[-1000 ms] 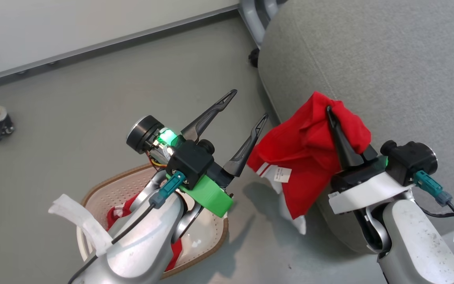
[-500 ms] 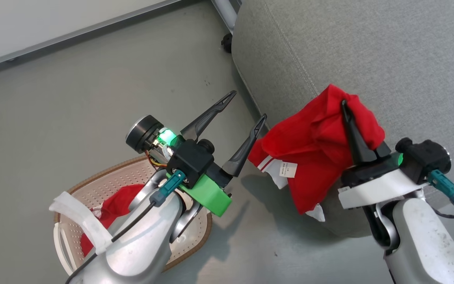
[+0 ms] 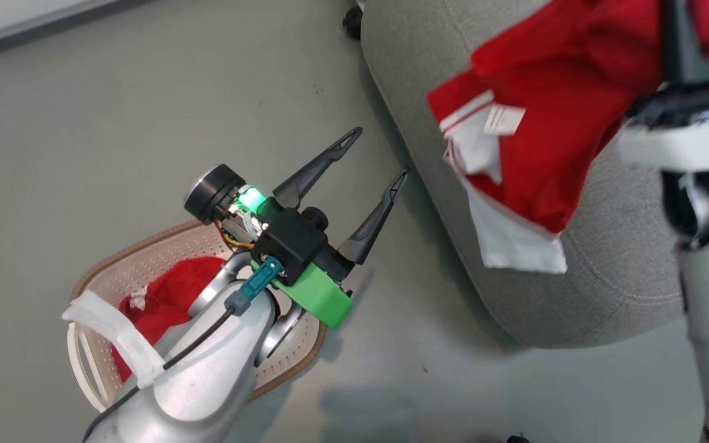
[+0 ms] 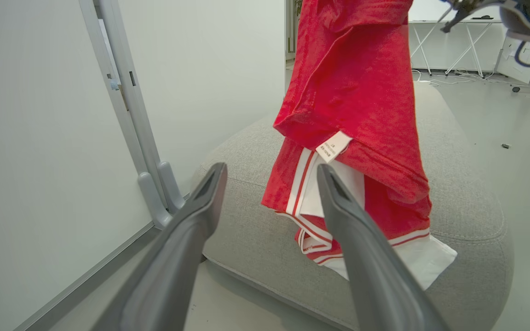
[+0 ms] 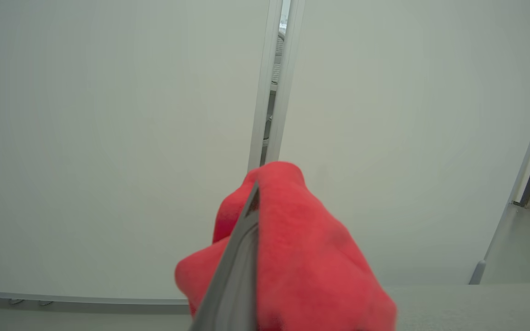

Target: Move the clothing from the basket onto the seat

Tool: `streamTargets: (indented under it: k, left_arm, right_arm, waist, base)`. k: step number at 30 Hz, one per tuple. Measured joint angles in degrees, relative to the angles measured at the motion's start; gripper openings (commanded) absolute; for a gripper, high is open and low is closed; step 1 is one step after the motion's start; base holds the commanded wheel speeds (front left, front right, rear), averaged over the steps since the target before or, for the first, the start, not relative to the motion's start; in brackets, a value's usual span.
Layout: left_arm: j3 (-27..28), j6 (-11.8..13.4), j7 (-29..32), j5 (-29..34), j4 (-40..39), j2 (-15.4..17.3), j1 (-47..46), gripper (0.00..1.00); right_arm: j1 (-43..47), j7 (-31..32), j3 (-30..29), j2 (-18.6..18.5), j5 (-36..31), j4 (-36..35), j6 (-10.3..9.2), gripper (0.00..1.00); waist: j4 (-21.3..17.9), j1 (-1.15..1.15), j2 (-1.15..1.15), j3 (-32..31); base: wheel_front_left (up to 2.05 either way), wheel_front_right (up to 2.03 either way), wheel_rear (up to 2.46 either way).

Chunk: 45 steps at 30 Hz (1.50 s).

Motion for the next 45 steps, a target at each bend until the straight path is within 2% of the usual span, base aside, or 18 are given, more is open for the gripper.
streamTargets:
  k: [9,17,22,27,35,45]
  left_arm:
    - [-0.9,0.0,0.0,0.5,-0.5,1.2,-3.1,1.0]
    - [-2.2,0.0,0.1,0.9,-1.2,2.0,-6.1,1.0]
    - [-3.0,0.0,0.2,0.9,-1.3,1.9,-7.2,1.0]
    - [-3.4,0.0,0.2,0.9,-1.3,2.0,-7.8,1.0]
    - [-3.6,0.0,0.2,0.9,-1.1,2.0,-9.2,1.0]
    - [-3.7,0.0,0.1,0.8,-0.8,2.2,-9.8,1.0]
  right_arm:
    - [-16.8,0.0,-5.8,-7.7,-0.4,2.2,0.0,0.0]
    - [-32.5,0.0,-8.6,-17.8,0.6,12.1,0.0,0.0]
    - [-39.5,0.0,-8.0,-20.9,0.9,18.0,0.0,0.0]
    - [-40.4,0.0,-8.6,-19.8,0.2,21.9,0.0,0.0]
    - [-29.8,0.0,-12.6,-13.3,-1.8,24.0,0.0,0.0]
    - [-22.3,0.0,-14.8,-9.7,-2.0,29.4,0.0,0.0]
  waist:
    - [0.7,0.0,0.0,6.5]
    - [1.6,0.01,0.0,12.4]
    - [2.2,0.01,0.0,15.7]
    - [2.9,0.01,0.0,18.0]
    - [3.7,0.01,0.0,20.4]
    - [4.5,0.0,0.0,21.7]
  base:
    - [0.0,0.0,0.0]
    - [0.0,0.0,0.0]
    - [0.0,0.0,0.0]
    - [0.0,0.0,0.0]
    - [0.0,0.0,0.0]
    - [0.0,0.0,0.0]
